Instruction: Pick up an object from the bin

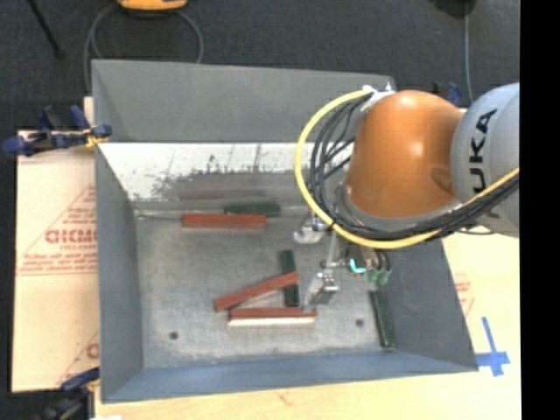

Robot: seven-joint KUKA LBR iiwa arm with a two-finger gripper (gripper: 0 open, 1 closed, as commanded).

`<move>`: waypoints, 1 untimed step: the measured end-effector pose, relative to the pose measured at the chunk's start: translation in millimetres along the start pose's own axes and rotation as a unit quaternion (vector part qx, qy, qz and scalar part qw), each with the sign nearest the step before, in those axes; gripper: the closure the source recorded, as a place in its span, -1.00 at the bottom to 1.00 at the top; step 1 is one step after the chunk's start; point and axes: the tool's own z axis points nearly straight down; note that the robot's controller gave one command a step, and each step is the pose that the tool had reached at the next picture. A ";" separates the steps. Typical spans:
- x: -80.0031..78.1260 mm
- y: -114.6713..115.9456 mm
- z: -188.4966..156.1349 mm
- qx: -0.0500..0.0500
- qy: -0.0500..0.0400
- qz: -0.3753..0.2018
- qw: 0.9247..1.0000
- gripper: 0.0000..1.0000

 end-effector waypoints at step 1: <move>-1.5 0.0 -3.6 0.000 -0.004 0.001 1.000 -1.00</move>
Offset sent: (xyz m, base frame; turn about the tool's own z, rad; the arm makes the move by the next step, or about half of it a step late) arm 0.0037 0.0239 -0.1424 -0.0286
